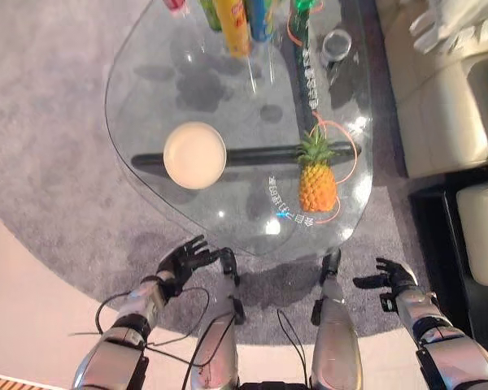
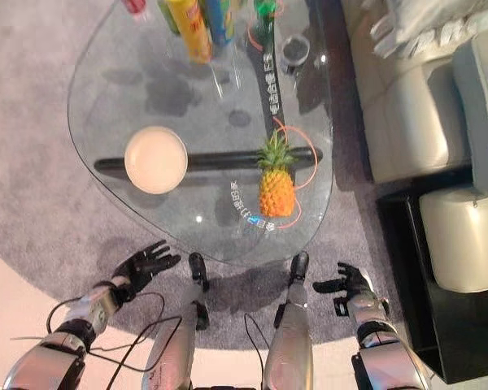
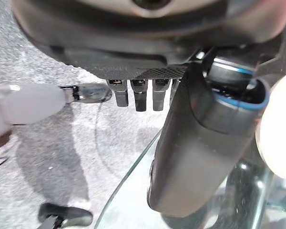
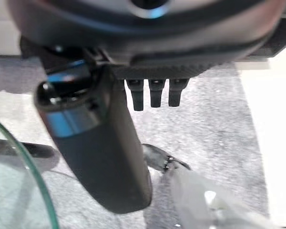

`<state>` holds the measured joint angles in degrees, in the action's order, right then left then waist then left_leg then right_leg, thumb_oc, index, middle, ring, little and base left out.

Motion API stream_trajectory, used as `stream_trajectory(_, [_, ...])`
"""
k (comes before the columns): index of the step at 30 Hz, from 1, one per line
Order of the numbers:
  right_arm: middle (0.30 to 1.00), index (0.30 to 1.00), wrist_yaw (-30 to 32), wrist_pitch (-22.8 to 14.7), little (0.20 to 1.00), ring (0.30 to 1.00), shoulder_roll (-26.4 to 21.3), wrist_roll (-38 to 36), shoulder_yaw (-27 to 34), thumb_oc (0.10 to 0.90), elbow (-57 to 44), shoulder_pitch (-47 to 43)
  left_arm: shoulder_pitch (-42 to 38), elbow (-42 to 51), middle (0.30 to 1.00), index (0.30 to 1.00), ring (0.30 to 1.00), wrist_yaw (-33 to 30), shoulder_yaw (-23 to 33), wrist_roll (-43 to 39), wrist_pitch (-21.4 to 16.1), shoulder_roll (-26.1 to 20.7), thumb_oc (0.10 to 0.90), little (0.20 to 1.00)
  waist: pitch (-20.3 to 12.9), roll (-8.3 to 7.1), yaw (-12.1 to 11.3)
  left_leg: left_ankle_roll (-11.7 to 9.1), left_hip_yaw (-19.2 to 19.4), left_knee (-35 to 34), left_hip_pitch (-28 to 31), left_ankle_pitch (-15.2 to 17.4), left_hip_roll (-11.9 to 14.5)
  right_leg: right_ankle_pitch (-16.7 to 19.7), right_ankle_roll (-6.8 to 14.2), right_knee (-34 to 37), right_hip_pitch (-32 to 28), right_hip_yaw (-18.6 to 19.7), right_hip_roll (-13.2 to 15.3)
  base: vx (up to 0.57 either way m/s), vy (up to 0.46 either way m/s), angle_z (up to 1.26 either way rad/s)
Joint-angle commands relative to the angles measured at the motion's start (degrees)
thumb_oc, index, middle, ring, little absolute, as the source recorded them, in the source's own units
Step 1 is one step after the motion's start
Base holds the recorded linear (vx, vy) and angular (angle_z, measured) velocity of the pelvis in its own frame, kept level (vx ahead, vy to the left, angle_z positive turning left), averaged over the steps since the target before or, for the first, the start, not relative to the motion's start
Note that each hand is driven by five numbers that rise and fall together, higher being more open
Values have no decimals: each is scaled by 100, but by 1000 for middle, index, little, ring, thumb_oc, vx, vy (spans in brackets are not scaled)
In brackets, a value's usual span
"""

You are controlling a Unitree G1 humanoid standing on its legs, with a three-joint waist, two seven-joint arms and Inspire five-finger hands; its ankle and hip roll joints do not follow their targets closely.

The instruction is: Pick up the fruit to the plate

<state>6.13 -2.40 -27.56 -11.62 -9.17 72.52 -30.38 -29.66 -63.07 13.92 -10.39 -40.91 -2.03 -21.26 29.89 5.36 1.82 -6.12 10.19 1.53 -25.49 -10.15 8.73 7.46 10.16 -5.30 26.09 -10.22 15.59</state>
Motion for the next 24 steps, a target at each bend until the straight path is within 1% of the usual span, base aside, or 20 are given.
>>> stream_trajectory(1, [900, 900, 377, -162, 900, 900, -196, -272, -4, 800, -95, 240, 247, -199, 900, 900, 900, -510, 194, -111, -273, -400, 800, 900, -9, -258, -54, -233, -577, 1519, -871, 799, 322, -433, 89, -1271, 1002, 431, 327, -68, -25, 6])
stream_trajectory(5, [900, 900, 473, -338, 900, 900, -214, -383, -52, 800, -170, 125, 193, -202, 900, 900, 900, -598, 157, -34, -296, -419, 800, 900, -9, -282, -60, -200, -685, 1972, -1338, 934, 304, -511, 37, -1627, 1444, 515, 227, -40, -16, 5])
stream_trajectory(8, [900, 900, 509, -442, 900, 900, -242, -468, -66, 800, -232, 50, 155, -185, 900, 900, 900, -721, 141, -25, -296, -430, 800, 900, -9, -288, -64, -170, -745, 2204, -1580, 1000, 305, -540, 7, -1822, 1687, 550, 205, -17, -5, 0])
stream_trajectory(12, [900, 900, 525, -592, 900, 900, -248, -544, -144, 800, -408, -59, 115, -160, 900, 900, 900, -1049, 102, 101, -228, -437, 800, 900, -9, -309, -72, -152, -817, 2461, -1859, 1075, 315, -581, -26, -2050, 1964, 600, 185, 0, 0, 0])
stream_trajectory(17, [900, 900, 673, -681, 900, 900, -201, -590, -253, 800, -739, -118, 39, -163, 900, 900, 900, -1173, 110, 178, -248, -517, 800, 900, -9, -354, -67, -153, -850, 2567, -2021, 1096, 323, -604, -55, -2165, 2129, 613, 147, -2, 2, -5])
stream_trajectory(24, [900, 900, 788, -775, 900, 900, -206, -670, -298, 800, -904, -139, 27, -132, 900, 900, 900, -1310, 76, 251, -304, -560, 800, 900, -9, -380, -85, -153, -888, 2616, -2094, 1112, 303, -598, -64, -2209, 2212, 596, 142, 2, 0, -1])
